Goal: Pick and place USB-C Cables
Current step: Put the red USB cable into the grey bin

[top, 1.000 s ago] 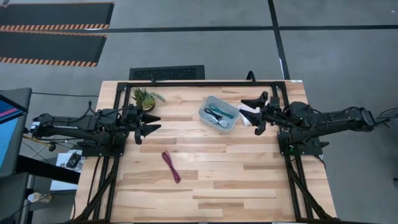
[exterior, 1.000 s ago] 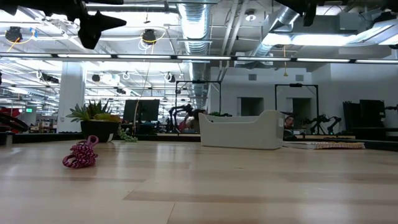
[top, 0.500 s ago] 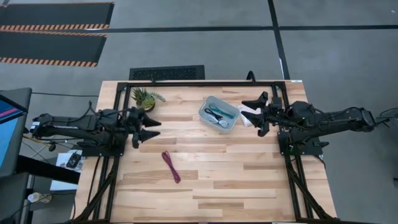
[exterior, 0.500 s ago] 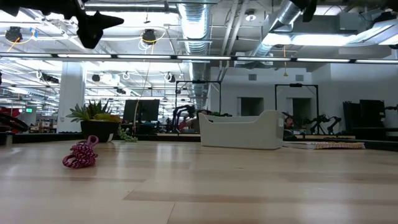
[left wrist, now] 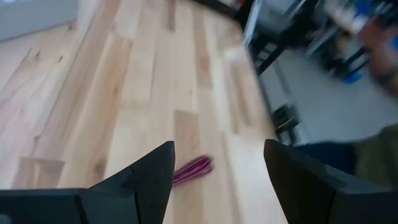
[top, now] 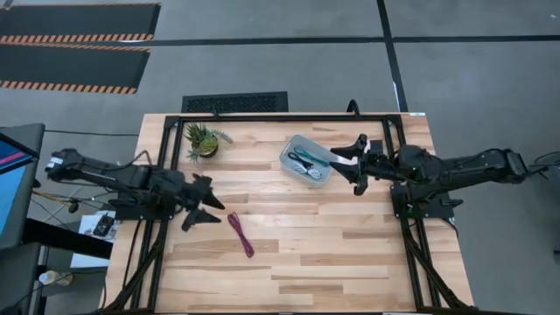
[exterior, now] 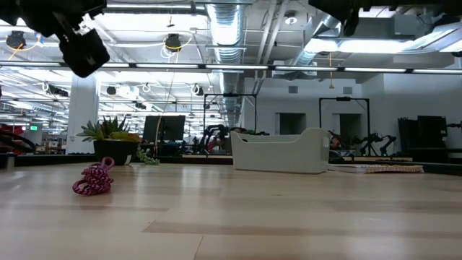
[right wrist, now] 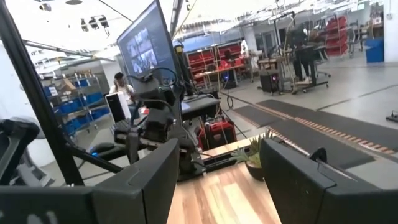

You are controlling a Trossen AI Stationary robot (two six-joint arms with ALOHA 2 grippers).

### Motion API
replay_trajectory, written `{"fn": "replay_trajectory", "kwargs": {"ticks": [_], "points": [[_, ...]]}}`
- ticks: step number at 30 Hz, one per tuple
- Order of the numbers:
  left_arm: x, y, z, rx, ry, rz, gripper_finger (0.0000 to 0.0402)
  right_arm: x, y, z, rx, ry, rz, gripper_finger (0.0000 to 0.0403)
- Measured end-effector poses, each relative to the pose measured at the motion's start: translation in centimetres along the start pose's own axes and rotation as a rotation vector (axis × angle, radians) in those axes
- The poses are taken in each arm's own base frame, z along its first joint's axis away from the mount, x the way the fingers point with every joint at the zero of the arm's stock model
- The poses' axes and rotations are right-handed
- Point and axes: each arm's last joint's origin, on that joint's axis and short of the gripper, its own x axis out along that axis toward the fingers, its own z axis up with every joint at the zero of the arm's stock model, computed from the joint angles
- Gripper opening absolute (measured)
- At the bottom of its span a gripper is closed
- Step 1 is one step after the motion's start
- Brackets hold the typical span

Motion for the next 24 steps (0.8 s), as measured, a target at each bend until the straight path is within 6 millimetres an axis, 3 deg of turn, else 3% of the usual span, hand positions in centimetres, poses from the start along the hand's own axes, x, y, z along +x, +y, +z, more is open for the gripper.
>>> {"fn": "replay_trajectory", "kwargs": {"ticks": [10, 16, 24], "points": [[5.3, 0.4, -2.1, 0.245, 0.218, 0.155, 0.0234, 0.1, 0.2, -0.2, 0.036, 0.020, 0.050, 0.0249], [8.2, 0.7, -3.3, 0.441, 0.297, 0.153, 0.0235, 0.1, 0.2, -0.2, 0.035, 0.025, 0.050, 0.0249], [10.7, 1.9, -5.0, 0.629, 0.420, 0.202, 0.0269, 0.1, 0.1, -0.2, 0.034, 0.026, 0.050, 0.0249]]}}
